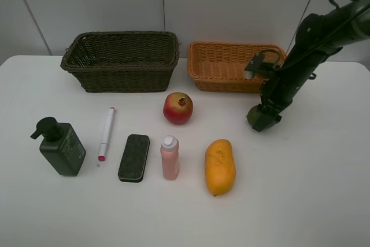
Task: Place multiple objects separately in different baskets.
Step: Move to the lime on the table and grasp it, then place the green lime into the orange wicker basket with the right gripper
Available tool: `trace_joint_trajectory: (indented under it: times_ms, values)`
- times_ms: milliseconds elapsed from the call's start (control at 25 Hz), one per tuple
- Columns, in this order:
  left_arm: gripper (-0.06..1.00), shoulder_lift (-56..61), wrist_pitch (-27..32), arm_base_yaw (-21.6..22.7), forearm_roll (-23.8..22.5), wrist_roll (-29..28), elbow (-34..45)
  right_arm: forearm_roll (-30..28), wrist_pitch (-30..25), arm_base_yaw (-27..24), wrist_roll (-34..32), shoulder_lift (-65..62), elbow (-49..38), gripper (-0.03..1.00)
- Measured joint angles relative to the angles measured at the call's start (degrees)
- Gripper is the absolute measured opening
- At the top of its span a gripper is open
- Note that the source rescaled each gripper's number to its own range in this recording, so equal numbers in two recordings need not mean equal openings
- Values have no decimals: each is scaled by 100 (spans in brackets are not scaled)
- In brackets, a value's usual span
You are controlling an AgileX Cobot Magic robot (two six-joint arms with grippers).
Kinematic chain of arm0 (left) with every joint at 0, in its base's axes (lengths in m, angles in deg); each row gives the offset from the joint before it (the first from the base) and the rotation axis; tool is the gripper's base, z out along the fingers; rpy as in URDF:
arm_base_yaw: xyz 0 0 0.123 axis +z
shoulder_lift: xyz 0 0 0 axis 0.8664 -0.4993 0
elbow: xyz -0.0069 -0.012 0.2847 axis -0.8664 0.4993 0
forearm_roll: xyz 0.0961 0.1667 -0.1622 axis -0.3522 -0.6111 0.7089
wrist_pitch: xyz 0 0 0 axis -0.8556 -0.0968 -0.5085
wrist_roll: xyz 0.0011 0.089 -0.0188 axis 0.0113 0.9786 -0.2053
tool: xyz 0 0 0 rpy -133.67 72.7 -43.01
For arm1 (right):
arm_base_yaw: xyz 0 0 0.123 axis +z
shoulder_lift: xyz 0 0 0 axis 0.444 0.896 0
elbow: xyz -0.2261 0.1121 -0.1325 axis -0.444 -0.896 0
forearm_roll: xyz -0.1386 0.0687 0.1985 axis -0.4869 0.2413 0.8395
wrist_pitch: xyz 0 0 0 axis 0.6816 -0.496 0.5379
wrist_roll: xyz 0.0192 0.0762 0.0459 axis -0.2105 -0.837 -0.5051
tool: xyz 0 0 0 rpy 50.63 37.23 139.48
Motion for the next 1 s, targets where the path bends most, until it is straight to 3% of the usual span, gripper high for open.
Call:
trace_joint_trajectory:
  times_ms: [1000]
  values:
    - [100, 0, 0, 0, 0, 0, 0, 47, -267, 0, -37, -1180, 0, 31]
